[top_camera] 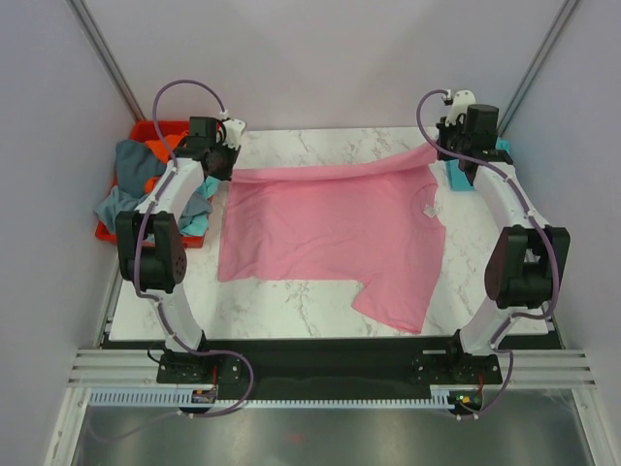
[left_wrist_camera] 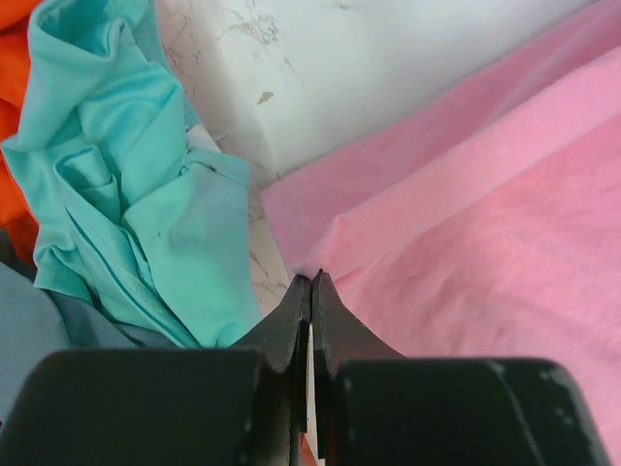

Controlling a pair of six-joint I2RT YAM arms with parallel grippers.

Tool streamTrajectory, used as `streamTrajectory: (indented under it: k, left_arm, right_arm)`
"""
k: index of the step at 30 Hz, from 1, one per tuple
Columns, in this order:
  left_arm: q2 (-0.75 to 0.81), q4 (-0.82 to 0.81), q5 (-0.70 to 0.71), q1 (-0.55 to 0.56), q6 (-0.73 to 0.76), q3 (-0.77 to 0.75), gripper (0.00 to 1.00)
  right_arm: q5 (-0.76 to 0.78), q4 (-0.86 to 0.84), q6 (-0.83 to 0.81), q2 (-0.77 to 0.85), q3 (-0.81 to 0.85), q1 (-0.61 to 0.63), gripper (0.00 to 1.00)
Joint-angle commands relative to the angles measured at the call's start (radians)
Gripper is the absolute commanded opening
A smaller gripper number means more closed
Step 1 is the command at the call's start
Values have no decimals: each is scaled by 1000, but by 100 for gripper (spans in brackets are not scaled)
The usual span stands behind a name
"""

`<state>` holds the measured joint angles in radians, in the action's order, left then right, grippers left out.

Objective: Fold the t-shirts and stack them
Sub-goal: Fold the tshirt

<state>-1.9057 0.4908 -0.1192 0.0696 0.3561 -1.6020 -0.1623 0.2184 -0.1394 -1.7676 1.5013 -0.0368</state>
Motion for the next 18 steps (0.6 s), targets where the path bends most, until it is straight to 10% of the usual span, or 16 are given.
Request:
streamTrajectory:
  k: [1,18]
  left_arm:
    - [77,-26,-19,-8,-26,34,2]
    - [131,-38,-3,-8,-26,197,2]
  right_arm:
    - [-23,-16,-14,82,-47,-2,0]
    - [-40,4,-26,192,-256,-3,0]
